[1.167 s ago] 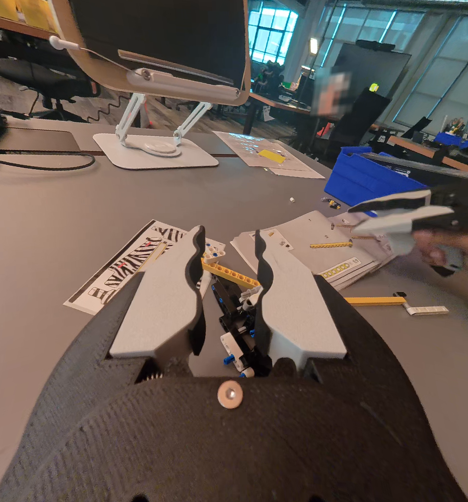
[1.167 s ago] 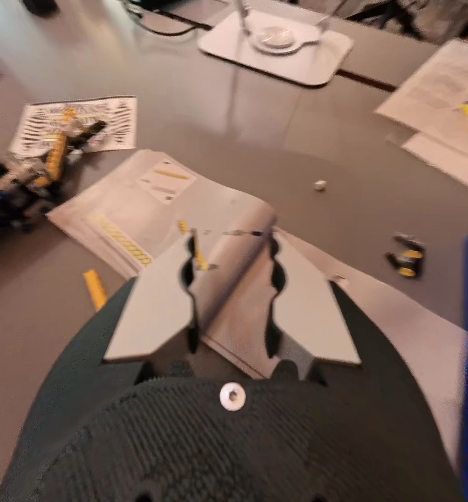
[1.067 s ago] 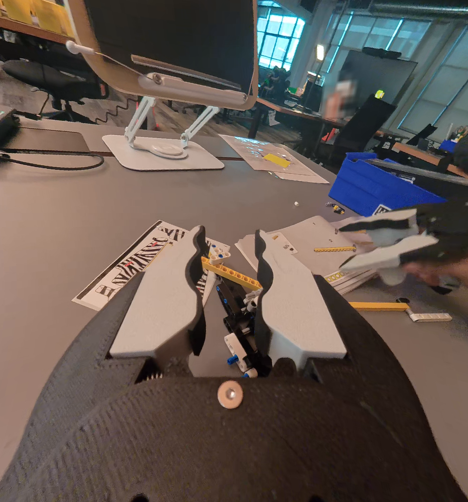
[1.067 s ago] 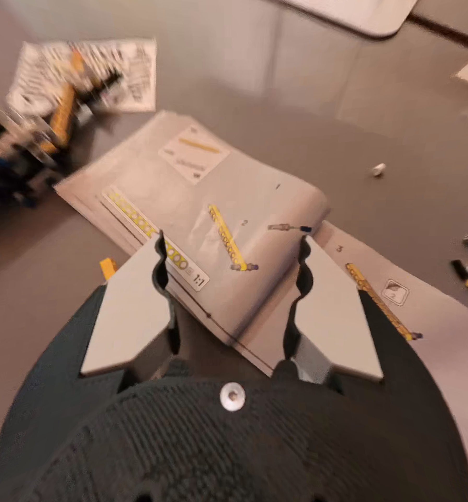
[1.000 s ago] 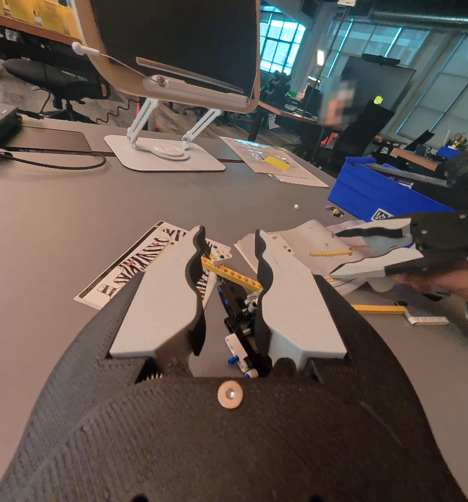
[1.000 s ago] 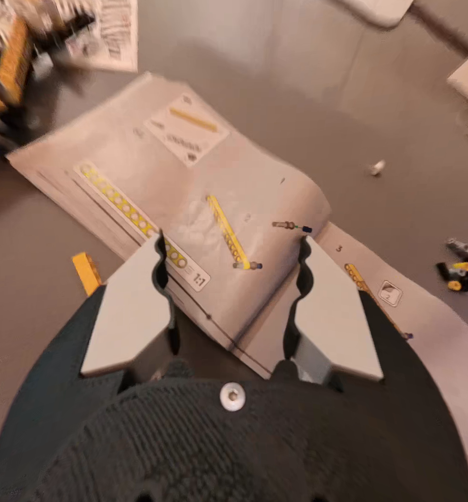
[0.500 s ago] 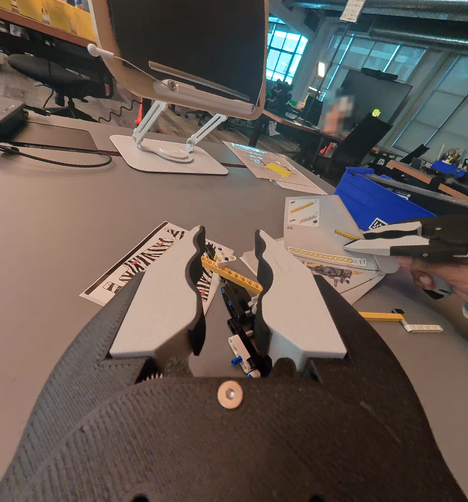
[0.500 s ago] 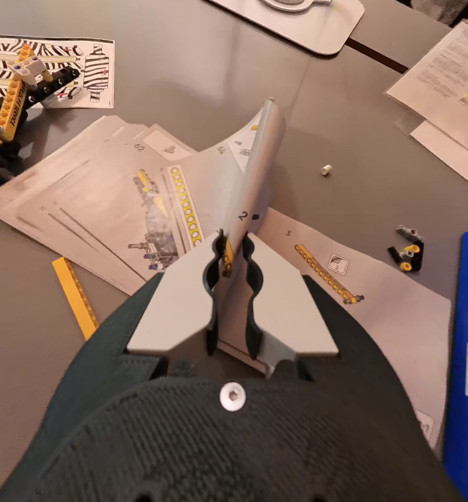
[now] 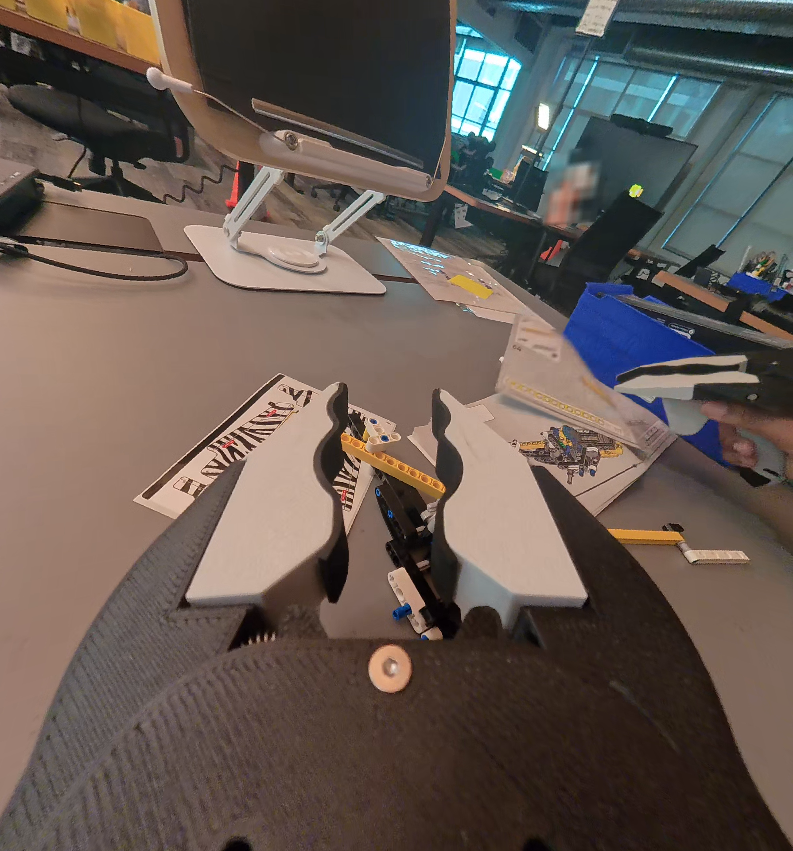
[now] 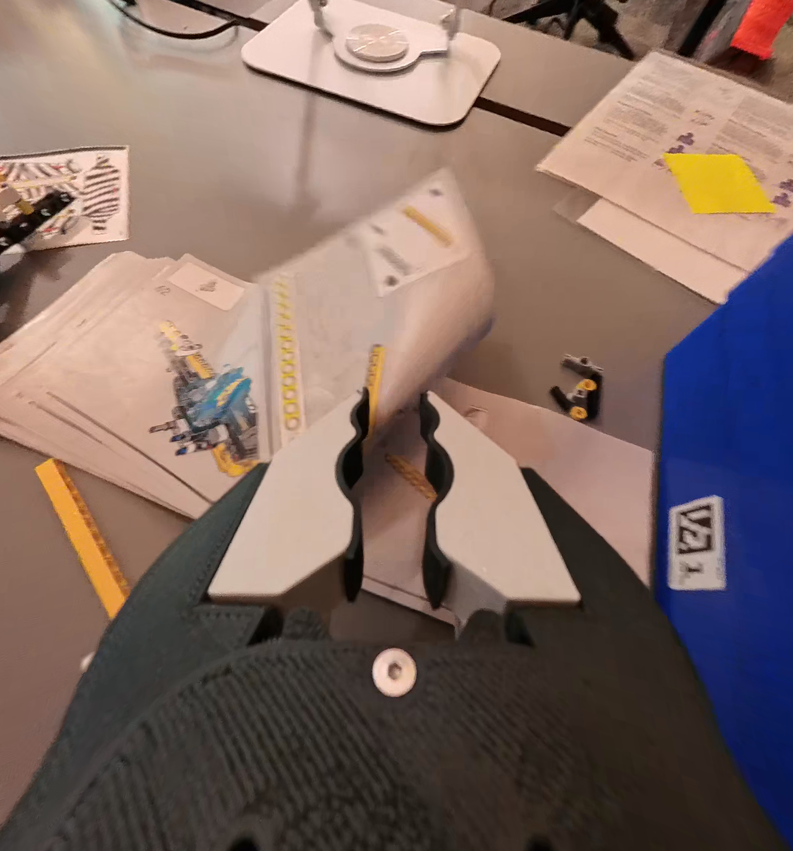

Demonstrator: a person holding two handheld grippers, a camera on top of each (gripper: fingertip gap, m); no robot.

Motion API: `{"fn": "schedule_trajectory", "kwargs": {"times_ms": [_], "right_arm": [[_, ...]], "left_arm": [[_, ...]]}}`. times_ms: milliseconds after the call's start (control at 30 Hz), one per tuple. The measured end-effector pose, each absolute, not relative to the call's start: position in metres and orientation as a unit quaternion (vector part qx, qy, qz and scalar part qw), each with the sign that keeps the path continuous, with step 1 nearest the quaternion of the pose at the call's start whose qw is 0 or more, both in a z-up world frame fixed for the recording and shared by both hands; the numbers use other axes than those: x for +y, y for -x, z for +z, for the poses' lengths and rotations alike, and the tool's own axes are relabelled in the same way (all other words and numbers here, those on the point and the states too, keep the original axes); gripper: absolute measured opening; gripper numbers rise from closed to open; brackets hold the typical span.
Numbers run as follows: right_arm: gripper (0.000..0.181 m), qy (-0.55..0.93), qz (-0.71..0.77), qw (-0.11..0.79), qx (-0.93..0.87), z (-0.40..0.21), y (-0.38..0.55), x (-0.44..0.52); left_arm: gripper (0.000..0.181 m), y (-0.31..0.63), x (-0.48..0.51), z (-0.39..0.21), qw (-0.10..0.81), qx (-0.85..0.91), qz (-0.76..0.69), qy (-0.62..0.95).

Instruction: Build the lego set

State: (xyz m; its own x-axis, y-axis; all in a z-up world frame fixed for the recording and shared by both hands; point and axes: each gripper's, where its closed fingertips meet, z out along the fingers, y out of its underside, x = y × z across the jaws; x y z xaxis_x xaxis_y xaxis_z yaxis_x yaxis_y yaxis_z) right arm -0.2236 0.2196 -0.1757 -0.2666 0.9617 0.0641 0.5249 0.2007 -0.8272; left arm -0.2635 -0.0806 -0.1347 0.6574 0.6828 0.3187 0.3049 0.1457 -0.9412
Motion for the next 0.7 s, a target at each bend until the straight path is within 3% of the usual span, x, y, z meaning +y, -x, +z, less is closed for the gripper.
{"fn": "schedule_trajectory", "kwargs": {"times_ms": [200,367,467,533,633,700], "right_arm": [[0.039,0.528,0.316,0.357,-0.703,-0.163,0.219,0.257],[0.062,0.446,0.46,0.274,-0.717,-0.138,0.212,0.163],[0.076,0.419,0.341,0.295,-0.788,-0.185,0.215,0.141],[0.063,0.394,0.237,0.347,-0.818,-0.212,0.218,0.154],[0.044,0.382,0.226,0.406,-0.799,-0.201,0.222,0.168],[0.031,0.391,0.229,0.399,-0.797,-0.197,0.222,0.178]], "left_arm": [[0.034,0.263,-0.078,-0.136,0.649,-0.386,0.14,0.64],[0.034,0.262,-0.073,-0.139,0.644,-0.382,0.14,0.648],[0.034,0.261,-0.072,-0.14,0.64,-0.379,0.142,0.653],[0.034,0.261,-0.072,-0.14,0.639,-0.378,0.145,0.654],[0.034,0.261,-0.073,-0.14,0.639,-0.378,0.146,0.654],[0.034,0.261,-0.073,-0.14,0.641,-0.379,0.142,0.653]]}}
